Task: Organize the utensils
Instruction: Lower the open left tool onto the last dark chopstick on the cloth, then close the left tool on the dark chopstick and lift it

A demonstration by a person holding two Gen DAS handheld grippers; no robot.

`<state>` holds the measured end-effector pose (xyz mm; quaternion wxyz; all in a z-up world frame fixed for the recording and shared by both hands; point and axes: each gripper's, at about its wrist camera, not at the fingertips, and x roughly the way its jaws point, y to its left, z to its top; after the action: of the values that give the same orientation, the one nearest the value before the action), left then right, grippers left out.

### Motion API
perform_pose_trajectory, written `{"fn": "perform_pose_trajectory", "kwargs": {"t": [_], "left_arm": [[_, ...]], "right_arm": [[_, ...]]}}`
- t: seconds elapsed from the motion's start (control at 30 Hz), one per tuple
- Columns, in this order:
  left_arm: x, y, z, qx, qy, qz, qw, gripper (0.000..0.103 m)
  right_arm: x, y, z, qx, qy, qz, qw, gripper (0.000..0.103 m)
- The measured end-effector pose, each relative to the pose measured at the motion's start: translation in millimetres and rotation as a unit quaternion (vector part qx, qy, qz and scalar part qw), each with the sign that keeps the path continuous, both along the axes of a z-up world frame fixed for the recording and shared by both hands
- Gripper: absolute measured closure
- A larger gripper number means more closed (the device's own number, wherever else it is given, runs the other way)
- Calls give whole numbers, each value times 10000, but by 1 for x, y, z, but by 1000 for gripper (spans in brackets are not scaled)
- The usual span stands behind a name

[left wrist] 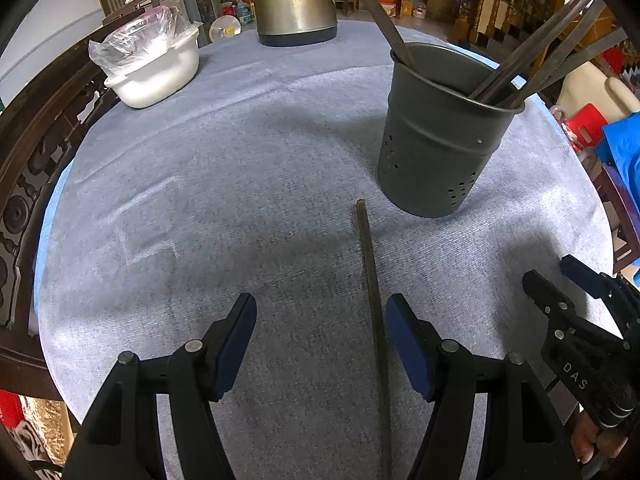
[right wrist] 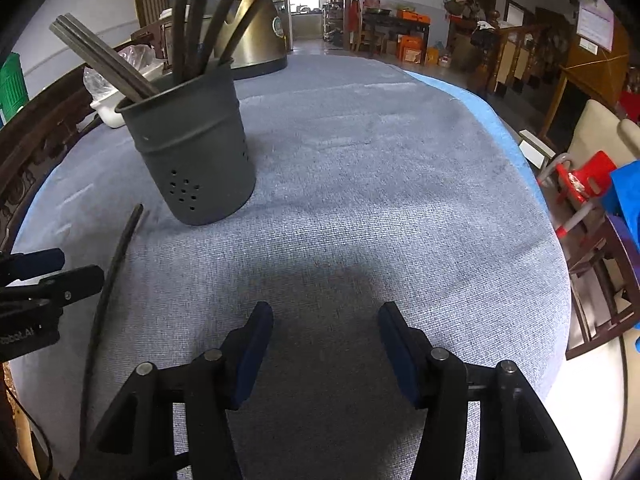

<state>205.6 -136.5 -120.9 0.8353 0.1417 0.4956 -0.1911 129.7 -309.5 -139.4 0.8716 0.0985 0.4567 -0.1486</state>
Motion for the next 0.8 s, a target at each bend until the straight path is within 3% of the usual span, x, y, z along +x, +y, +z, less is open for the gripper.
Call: {"fn": "perform_pose_trajectory", "kwargs": {"t": [0.33, 0.53, 0.8], "left_arm": [[3, 1, -8, -64, 219, 74, 9997, 35], [14, 7, -17, -332, 576, 239, 9975, 35], [22, 4, -17, -510, 661, 263, 9962, 35]], "right_arm": [[0, 1, -1, 6, -14, -10, 10000, 43], [0, 1, 0, 6, -22, -3, 10000, 43], [-1, 2, 0, 29, -44, -6, 10000, 43]]}}
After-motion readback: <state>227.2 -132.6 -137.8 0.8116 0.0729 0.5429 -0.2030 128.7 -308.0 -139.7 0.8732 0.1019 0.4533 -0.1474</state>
